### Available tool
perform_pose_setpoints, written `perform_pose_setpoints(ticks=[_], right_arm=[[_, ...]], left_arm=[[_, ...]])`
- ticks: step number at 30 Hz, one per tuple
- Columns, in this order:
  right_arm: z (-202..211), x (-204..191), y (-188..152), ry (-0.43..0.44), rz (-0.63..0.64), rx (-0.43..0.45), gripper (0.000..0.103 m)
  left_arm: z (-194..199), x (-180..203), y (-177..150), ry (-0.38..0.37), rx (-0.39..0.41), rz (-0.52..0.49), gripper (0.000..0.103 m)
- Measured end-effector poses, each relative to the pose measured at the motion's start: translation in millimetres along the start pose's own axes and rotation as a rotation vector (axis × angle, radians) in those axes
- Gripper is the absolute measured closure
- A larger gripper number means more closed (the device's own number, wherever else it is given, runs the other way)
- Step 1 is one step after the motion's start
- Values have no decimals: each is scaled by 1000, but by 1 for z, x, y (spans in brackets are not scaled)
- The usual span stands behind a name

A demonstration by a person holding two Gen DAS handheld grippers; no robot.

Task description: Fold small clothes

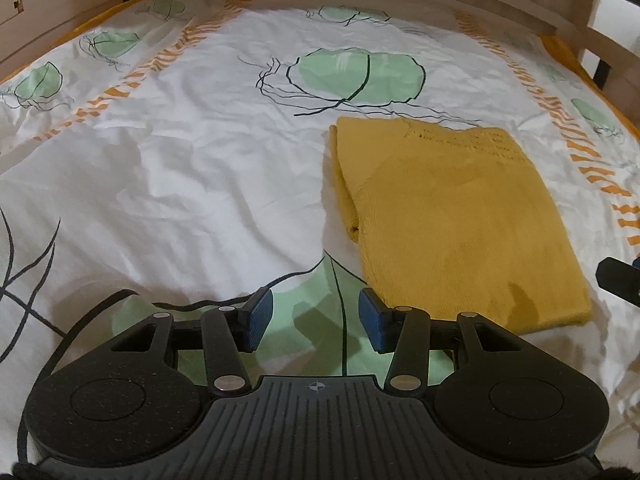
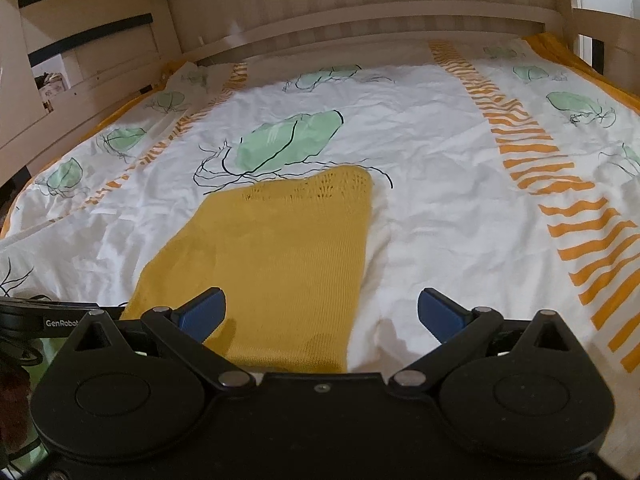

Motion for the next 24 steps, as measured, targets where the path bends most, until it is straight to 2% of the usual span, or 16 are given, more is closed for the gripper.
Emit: perform_pose_setpoints(ticks=[24], right_arm=[[-5,3,-3,-13,-19,-34,1]], left_arm=[[3,1,-2,3,1,-8,57]])
Point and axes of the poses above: each gripper's, at about its wrist camera, not at the fingertips, and z roughly against the way its jaws point, x to its right, y to its top, the point moved 4 cm from there along -z, roughly the way its jaws point, and after that the axes turned 4 degrees about -z, right-handed, at the moved point
